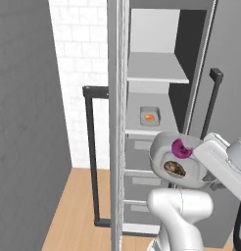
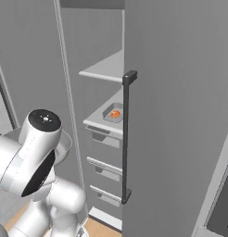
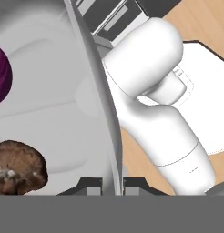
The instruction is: Take the meat container that has the shrimp and place it on the second highest rack of the freezer. Then take the vegetable container that has the onion and mushroom and place it on the highest rack of the freezer.
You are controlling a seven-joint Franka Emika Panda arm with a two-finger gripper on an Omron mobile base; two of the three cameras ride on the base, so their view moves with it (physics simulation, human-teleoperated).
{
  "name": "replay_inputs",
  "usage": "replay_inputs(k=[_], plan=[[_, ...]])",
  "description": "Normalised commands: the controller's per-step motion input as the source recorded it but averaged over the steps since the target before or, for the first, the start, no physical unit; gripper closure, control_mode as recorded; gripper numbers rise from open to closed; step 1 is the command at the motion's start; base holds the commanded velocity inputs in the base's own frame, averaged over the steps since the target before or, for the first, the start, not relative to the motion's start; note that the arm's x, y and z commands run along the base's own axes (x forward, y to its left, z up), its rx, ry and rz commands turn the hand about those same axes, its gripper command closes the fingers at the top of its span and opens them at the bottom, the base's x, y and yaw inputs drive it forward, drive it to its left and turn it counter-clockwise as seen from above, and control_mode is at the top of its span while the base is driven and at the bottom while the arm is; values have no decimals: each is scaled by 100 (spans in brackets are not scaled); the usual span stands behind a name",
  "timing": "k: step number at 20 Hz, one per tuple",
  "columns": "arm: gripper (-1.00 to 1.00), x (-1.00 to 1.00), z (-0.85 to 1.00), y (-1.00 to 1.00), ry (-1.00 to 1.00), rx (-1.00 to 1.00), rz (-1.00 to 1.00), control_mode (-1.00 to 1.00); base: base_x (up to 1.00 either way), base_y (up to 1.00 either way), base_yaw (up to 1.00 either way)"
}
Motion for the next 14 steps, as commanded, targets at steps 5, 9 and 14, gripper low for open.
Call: replay_inputs(k=[5,9,14], plan=[[100,0,0,0,0,0,0,100,62,-34,-18],[100,0,0,0,0,0,0,100,74,-32,-24],[100,0,0,0,0,0,0,100,62,-6,-15]])
